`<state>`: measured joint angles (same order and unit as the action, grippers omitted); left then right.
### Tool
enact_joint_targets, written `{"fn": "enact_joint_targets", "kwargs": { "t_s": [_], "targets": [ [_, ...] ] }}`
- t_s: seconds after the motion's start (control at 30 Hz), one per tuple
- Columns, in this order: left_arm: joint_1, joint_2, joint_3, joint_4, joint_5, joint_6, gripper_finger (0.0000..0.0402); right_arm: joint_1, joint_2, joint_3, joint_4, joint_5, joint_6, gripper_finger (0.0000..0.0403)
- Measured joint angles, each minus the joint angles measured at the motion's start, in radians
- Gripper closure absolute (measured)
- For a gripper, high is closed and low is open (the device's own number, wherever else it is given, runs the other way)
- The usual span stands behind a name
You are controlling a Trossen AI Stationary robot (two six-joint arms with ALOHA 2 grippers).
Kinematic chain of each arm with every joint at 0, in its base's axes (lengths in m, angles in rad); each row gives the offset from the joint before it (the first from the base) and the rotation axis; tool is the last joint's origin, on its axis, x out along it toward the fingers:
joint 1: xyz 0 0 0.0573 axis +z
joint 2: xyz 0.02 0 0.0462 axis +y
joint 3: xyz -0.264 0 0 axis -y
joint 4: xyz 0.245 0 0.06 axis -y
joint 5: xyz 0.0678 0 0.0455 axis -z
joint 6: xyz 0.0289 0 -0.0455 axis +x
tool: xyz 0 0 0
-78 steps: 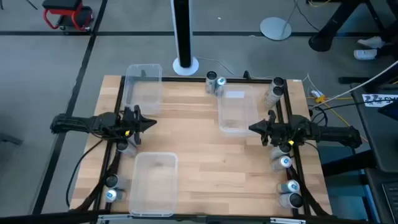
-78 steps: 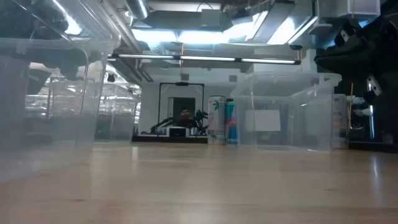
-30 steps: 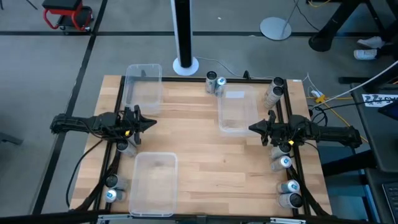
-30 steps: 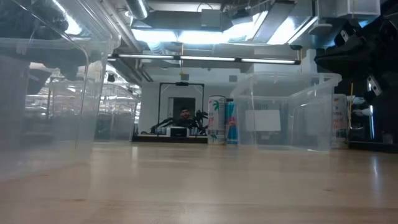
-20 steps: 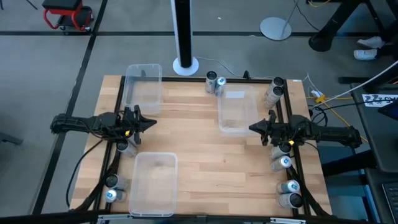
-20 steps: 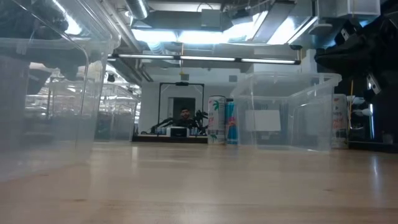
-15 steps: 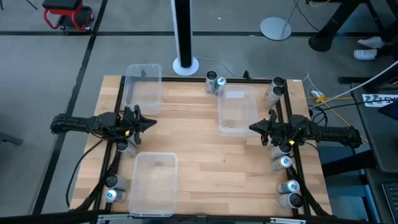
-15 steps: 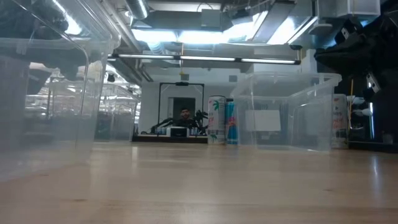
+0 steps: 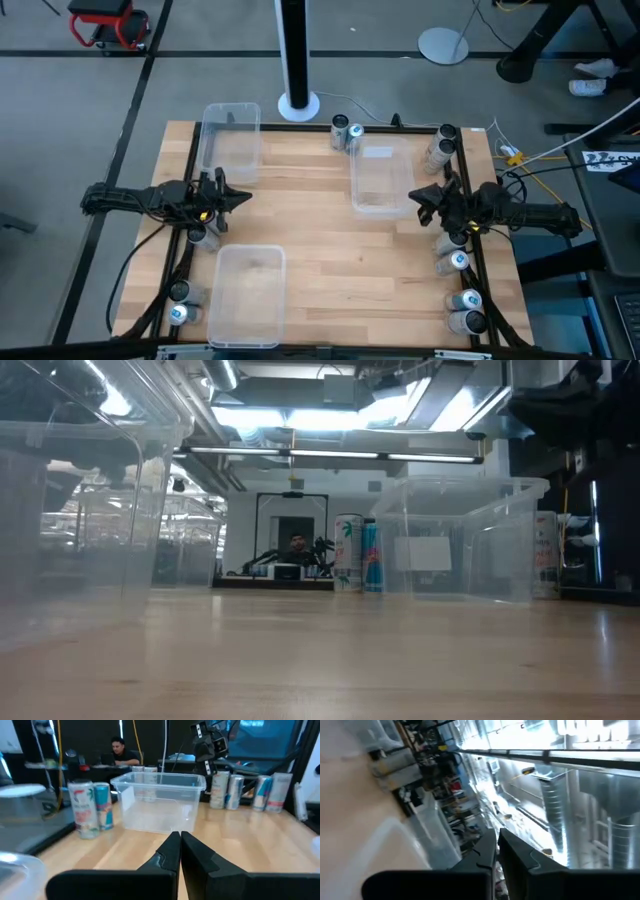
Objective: Sort soda cans
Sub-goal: Move the top right transparent bin to the bottom right of the table
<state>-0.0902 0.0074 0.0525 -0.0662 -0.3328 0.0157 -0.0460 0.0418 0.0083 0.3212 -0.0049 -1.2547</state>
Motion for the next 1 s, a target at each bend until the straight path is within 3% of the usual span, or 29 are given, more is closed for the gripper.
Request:
{"fn": "enact_joint_targets", "kwargs": {
  "t_s": [0.1,0.37,0.73,1.0],
  "targets": [
    [0.000,0.000,0.000,0.024,-0.009,0.020,0.0396,0.000,0.000,0.016,0.008,0.015,-0.011,0.0378],
    [0.000,0.000,0.002,0.112,-0.105,0.136,0.0396,0.000,0.089,0.150,-0.039,-0.069,-0.011,0.0378],
    [0.000,0.000,0.002,0.106,-0.108,0.184,0.0396,0.000,0.499,0.415,-0.210,-0.056,0.058,0.0378],
    [0.000,0.000,0.002,0.109,-0.108,0.192,0.0396,0.000,0.750,0.705,-0.537,-0.015,0.094,0.0378]
  ]
}}
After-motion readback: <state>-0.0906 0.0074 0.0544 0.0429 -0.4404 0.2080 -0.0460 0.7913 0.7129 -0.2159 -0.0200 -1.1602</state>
